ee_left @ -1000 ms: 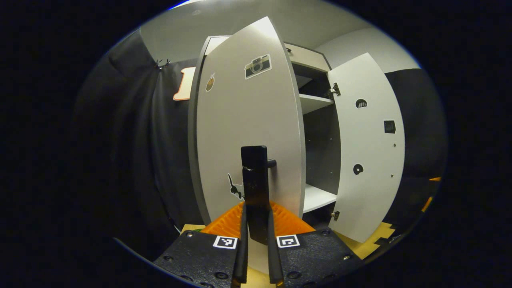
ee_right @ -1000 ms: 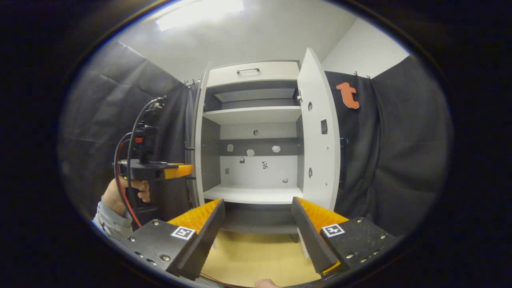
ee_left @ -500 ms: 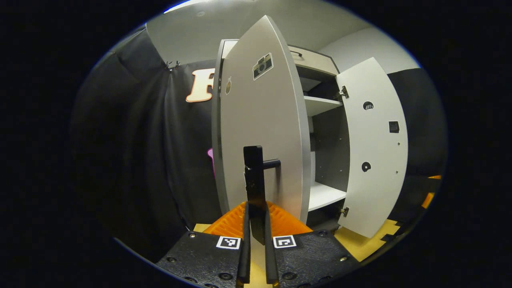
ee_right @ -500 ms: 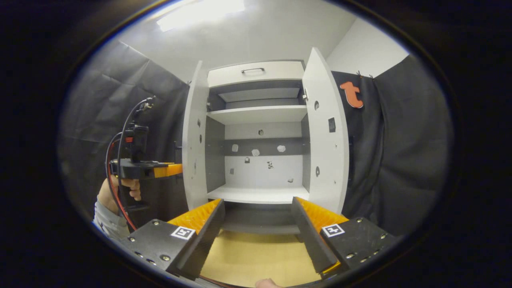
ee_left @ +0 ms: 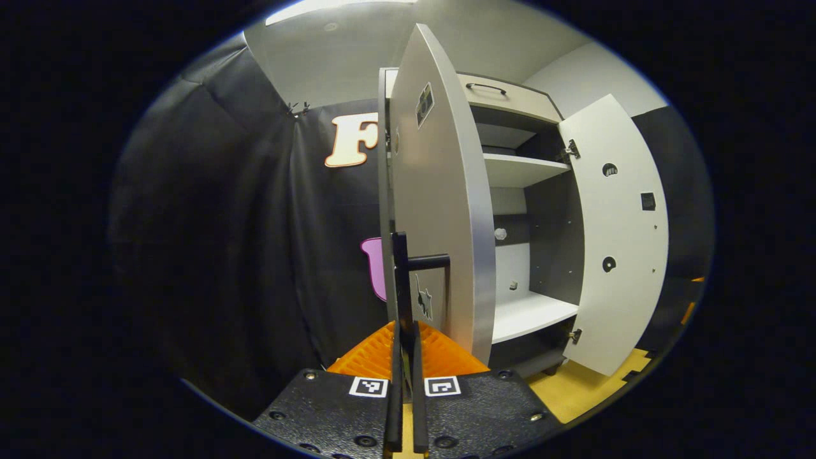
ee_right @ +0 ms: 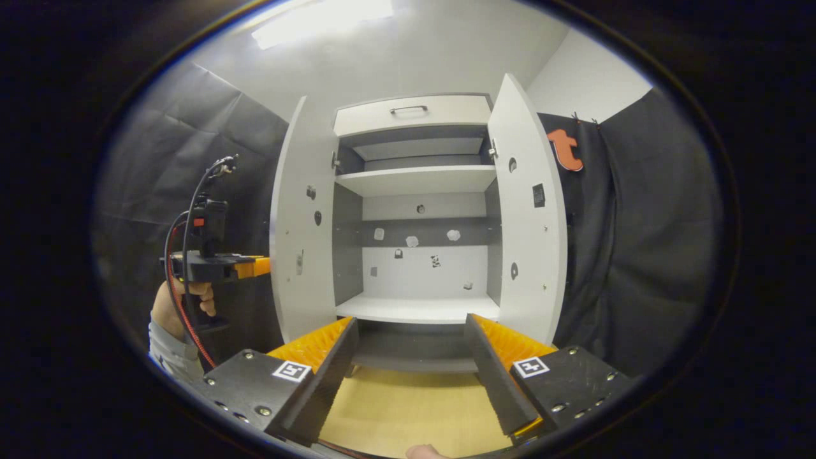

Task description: Open the right door of the double-door shoe cabinet with the right hand, and open the left door with the left hand.

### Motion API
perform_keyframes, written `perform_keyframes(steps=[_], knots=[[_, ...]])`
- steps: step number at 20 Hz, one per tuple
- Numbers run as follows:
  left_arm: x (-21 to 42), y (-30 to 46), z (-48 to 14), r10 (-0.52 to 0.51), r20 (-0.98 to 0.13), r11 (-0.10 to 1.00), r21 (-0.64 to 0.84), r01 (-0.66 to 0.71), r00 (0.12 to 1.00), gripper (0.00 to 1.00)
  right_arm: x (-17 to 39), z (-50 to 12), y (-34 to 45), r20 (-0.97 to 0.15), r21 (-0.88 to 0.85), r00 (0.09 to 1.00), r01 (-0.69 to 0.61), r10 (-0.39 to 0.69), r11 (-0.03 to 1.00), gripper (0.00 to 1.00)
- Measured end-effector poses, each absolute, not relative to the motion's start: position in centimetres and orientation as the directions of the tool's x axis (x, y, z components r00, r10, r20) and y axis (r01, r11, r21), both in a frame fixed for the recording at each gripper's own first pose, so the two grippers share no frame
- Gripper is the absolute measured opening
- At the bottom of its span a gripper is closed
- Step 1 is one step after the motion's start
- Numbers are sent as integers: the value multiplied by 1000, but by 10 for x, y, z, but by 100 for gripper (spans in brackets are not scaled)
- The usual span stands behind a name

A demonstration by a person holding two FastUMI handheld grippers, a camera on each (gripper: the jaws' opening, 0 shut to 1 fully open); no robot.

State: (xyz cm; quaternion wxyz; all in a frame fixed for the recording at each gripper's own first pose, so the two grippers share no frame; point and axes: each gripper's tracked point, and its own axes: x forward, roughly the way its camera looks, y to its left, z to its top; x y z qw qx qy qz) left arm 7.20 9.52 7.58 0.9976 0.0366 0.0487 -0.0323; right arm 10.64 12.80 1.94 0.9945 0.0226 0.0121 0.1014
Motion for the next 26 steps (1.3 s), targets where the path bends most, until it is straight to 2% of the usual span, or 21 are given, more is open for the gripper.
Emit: perform_keyframes(steps=[3, 5, 16, 17, 18, 19, 21, 22, 23, 24, 26], knots=[[74, 115, 75, -8, -93, 996, 90, 16, 996, 5, 110, 15, 133, -28, 56, 978, -206, 208, 977, 99], [72, 113, 75, -36, -93, 997, 59, 42, 995, 1, 113, 12, 134, -36, 55, 977, -207, 209, 977, 100], [62, 111, 70, -57, -105, 998, 35, 61, 993, 2, 116, 6, 134, -47, 63, 977, -204, 208, 977, 99], [55, 108, 71, -60, -106, 997, 32, 63, 993, 6, 116, 6, 134, -45, 66, 977, -206, 209, 976, 99], [53, 111, 69, -48, -104, 998, 35, 52, 993, 3, 117, 6, 133, -43, 67, 977, -205, 208, 976, 99], [50, 112, 70, -40, -96, 999, 33, 43, 995, 13, 116, 5, 132, -42, 66, 978, -203, 206, 977, 99], [38, 114, 75, -10, -80, 1000, 23, 12, 997, 21, 116, 5, 131, -42, 66, 979, -198, 200, 978, 99], [33, 114, 74, -1, -82, 1000, 23, 3, 997, 32, 116, 6, 130, -42, 68, 979, -197, 200, 978, 99], [26, 112, 74, 3, -81, 1000, 18, -2, 997, 39, 116, 6, 129, -42, 72, 979, -197, 200, 978, 99], [20, 107, 74, 1, -80, 1000, 15, 0, 997, 52, 116, 6, 129, -41, 74, 979, -197, 201, 978, 99], [6, 99, 69, 3, -97, 1000, 17, -1, 995, 56, 115, 7, 128, -37, 71, 978, -201, 204, 977, 99]])
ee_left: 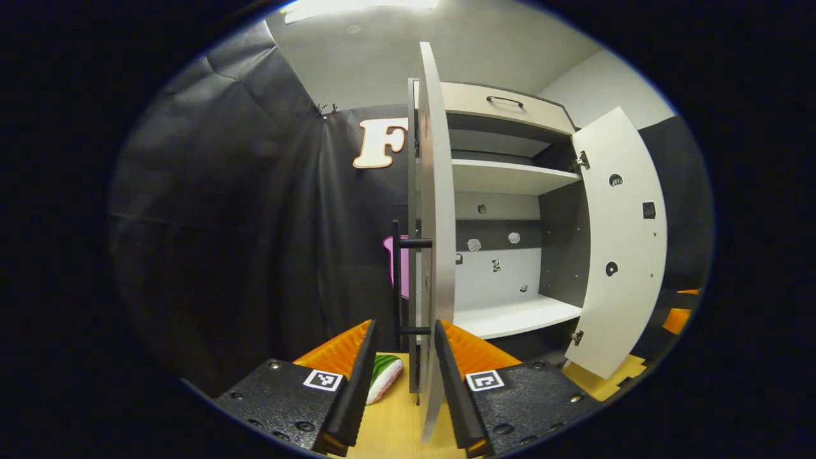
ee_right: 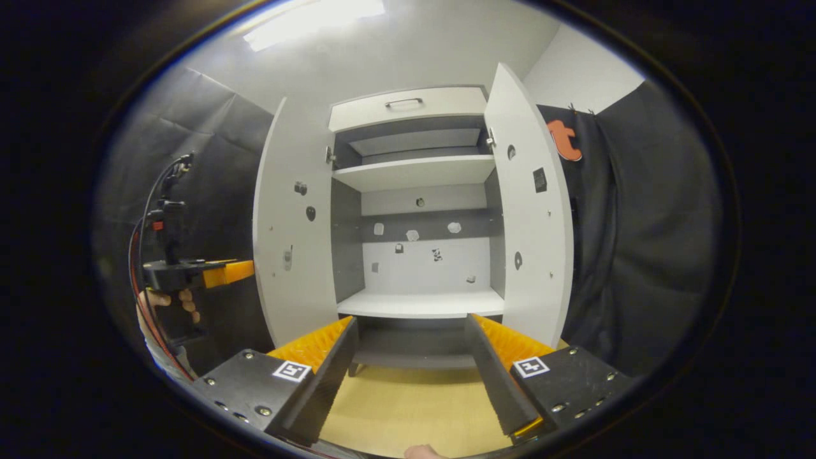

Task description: Open the right door of the double-door shoe cabinet with the right hand, and open the left door with the left hand.

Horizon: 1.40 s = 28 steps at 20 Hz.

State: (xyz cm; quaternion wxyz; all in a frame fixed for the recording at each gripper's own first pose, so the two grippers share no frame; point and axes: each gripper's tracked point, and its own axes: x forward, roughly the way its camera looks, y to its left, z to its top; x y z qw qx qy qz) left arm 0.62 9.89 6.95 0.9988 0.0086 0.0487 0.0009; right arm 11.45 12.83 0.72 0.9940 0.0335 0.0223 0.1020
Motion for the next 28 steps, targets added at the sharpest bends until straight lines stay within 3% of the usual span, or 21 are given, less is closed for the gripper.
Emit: perform_keyframes(steps=[1, 2, 3, 6, 7, 13, 22, 28], knots=[[-1, 92, 68, -3, -103, 1000, 12, 4, 995, 60, 114, 7, 128, -36, 70, 978, -202, 205, 977, 99], [-8, 85, 69, -5, -100, 1000, 14, 6, 995, 72, 113, 8, 127, -36, 69, 978, -201, 203, 977, 100], [-14, 79, 69, -5, -89, 1000, 23, 7, 996, 75, 114, 8, 125, -37, 69, 979, -198, 201, 978, 99], [-30, 57, 70, -11, -59, 999, 31, 12, 998, 98, 113, 5, 123, -40, 71, 979, -198, 201, 978, 99], [-35, 49, 69, -11, -56, 1000, 26, 13, 998, 100, 114, 4, 120, -44, 71, 979, -195, 198, 978, 100], [-62, 7, 65, -12, -6, 1000, 14, 12, 1000, 99, 117, -5, 104, -61, 68, 981, -177, 182, 982, 95], [-65, -28, 8, -52, -127, 999, -12, 51, 990, 99, 127, -17, 88, -84, 21, 981, -173, 174, 985, 99], [-66, -30, 11, -56, -110, 998, 6, 57, 992, 99, 129, -14, 85, -70, 31, 983, -168, 170, 985, 99]])
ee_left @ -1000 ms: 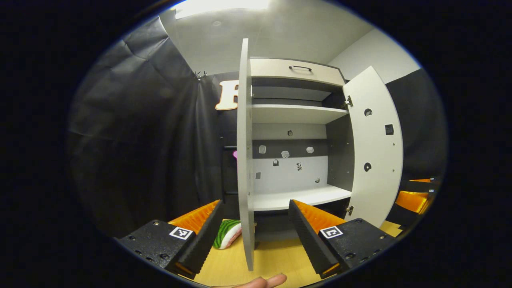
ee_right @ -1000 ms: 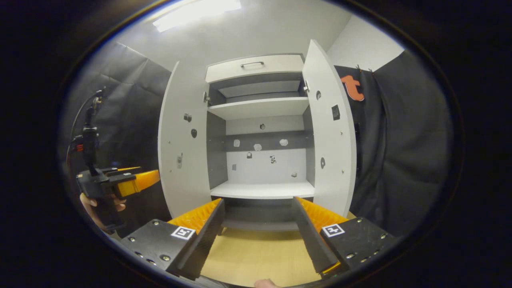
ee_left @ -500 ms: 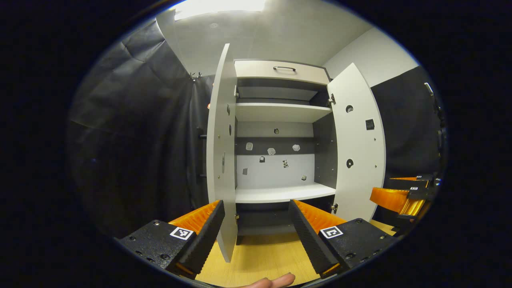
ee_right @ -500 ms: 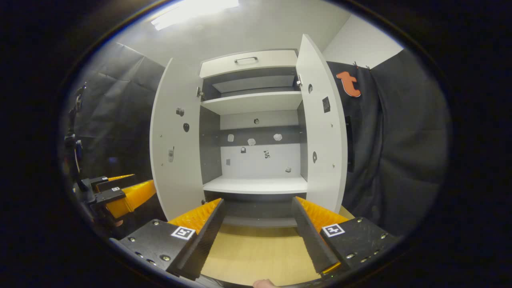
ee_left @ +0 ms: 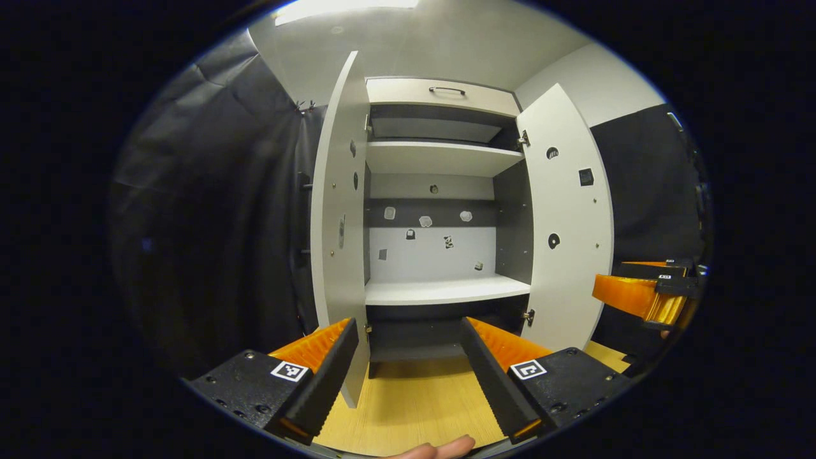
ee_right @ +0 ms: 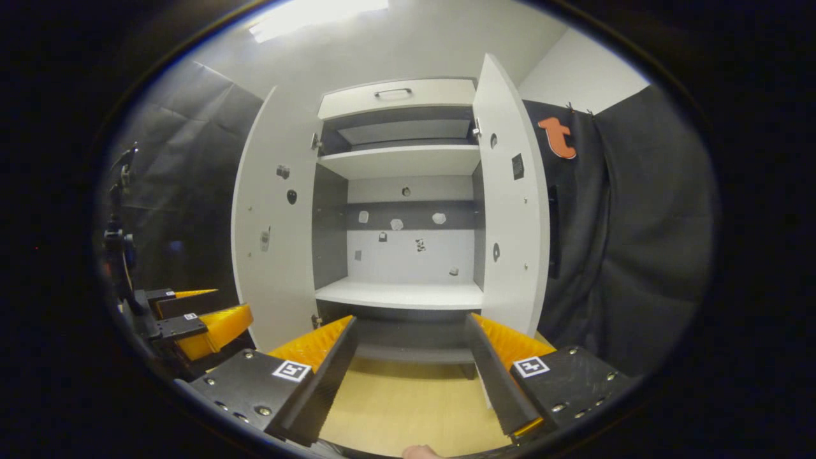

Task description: Open the right door of the double-door shoe cabinet with the right hand, and open the left door with the left hand.

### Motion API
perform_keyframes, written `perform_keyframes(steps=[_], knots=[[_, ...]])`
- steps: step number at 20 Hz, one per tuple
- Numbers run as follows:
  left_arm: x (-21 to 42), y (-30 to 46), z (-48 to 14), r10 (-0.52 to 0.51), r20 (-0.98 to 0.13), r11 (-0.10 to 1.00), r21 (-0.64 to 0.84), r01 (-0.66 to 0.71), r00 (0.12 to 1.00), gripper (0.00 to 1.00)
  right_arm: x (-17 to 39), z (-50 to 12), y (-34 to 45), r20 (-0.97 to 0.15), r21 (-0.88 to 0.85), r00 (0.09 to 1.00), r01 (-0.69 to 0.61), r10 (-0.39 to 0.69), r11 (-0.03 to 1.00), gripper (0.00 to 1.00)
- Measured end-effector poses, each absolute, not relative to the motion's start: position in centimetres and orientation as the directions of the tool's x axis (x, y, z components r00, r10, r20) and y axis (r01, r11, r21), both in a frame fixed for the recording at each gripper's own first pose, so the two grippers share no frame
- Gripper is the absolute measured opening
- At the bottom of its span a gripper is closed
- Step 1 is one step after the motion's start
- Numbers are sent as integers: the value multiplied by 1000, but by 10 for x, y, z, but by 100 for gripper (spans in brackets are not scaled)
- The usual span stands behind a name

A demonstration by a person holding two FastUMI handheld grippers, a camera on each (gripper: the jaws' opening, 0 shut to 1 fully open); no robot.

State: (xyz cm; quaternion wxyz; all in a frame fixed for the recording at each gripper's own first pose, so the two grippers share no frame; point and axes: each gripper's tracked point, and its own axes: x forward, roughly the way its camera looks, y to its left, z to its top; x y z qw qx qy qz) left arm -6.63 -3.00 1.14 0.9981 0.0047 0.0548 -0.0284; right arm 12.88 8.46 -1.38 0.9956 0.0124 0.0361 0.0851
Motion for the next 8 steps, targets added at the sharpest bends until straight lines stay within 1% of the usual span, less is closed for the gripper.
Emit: perform_keyframes(steps=[8], knots=[[-75, -25, 19, -47, -86, 999, 3, 47, 995, 99, 125, -1, 78, -34, 29, 986, -161, 162, 987, 100]])
